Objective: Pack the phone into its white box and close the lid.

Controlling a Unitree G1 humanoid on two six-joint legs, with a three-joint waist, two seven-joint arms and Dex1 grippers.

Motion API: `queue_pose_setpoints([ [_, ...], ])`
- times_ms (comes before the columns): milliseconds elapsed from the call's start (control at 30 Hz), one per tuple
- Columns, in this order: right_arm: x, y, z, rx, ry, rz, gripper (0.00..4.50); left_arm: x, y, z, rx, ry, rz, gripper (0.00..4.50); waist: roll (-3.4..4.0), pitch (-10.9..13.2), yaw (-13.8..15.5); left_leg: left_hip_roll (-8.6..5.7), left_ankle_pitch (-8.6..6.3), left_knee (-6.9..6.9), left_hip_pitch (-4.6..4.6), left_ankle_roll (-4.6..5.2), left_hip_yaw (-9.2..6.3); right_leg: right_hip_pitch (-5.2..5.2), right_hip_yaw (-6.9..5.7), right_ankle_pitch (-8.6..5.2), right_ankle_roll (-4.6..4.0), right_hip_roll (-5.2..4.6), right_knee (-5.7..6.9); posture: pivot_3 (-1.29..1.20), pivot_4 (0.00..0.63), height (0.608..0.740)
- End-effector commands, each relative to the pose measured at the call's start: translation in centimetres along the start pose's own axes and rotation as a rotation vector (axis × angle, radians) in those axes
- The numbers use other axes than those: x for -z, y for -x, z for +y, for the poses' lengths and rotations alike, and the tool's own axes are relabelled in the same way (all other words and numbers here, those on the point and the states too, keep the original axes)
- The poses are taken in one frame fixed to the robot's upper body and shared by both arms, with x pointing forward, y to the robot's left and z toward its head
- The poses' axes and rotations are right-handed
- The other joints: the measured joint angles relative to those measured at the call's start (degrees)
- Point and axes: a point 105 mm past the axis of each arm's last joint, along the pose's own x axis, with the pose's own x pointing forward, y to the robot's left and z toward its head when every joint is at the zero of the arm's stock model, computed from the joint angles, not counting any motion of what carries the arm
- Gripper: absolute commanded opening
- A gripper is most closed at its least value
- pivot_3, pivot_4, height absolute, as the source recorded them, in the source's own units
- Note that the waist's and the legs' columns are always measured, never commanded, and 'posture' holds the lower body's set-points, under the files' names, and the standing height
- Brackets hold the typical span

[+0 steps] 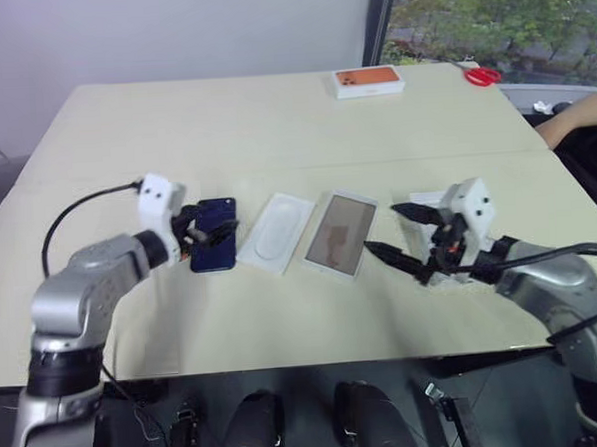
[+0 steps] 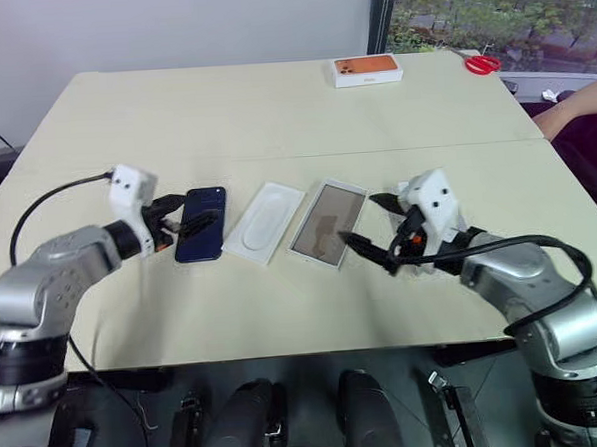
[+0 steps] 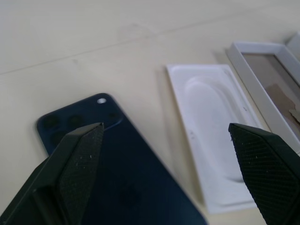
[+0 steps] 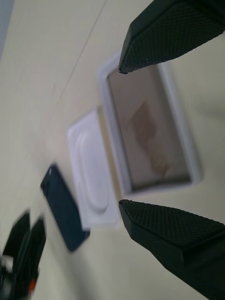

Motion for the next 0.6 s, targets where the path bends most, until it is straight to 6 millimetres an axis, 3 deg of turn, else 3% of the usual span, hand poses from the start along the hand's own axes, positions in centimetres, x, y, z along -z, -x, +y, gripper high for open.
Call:
queue_pose_setpoints([
  [33, -1.3, -0.1, 0.6, -0.016, 0.032, -0.043, 4.5, 0.2, -1.3, -0.9, 0.047, 0.077, 0.151, 4.48, 0.0, 0.0, 0.0, -0.01, 0.0, 0.02, 0.01, 0.0, 0.0, 0.0, 0.0, 0.0, 0.01, 0.01, 0.03, 0.0, 0.15, 0.74],
  [167, -1.4, -0.2, 0.8, -0.022, 0.033, -0.044, 4.5, 0.3, -2.7, -1.6, 0.061, 0.133, 0.303, 4.48, -0.02, 0.0, -0.2, -0.01, 0.0, 0.02, 0.05, 0.0, 0.0, 0.01, 0.03, -0.02, 0.04, 0.07, 0.09, 0.0, 0.15, 0.74],
  [333, -1.3, 0.1, 0.8, -0.009, 0.033, -0.041, 4.5, -0.1, -3.7, -2.4, 0.084, 0.182, 0.356, 4.48, -0.03, 0.0, -0.2, 0.11, 0.0, 0.02, 0.07, 0.0, -0.05, -0.01, 0.07, -0.02, 0.03, 0.25, 0.12, 0.0, 0.15, 0.74],
  [600, -1.3, 0.5, 0.7, 0.013, 0.038, -0.036, 4.5, 0.9, -5.3, -2.4, 0.036, 0.208, 0.445, 4.48, -0.03, 0.0, 0.0, 0.14, 0.02, 0.02, 0.09, -0.03, -0.06, -0.01, 0.08, -0.02, 0.02, 0.27, 0.16, 0.0, 0.15, 0.74],
])
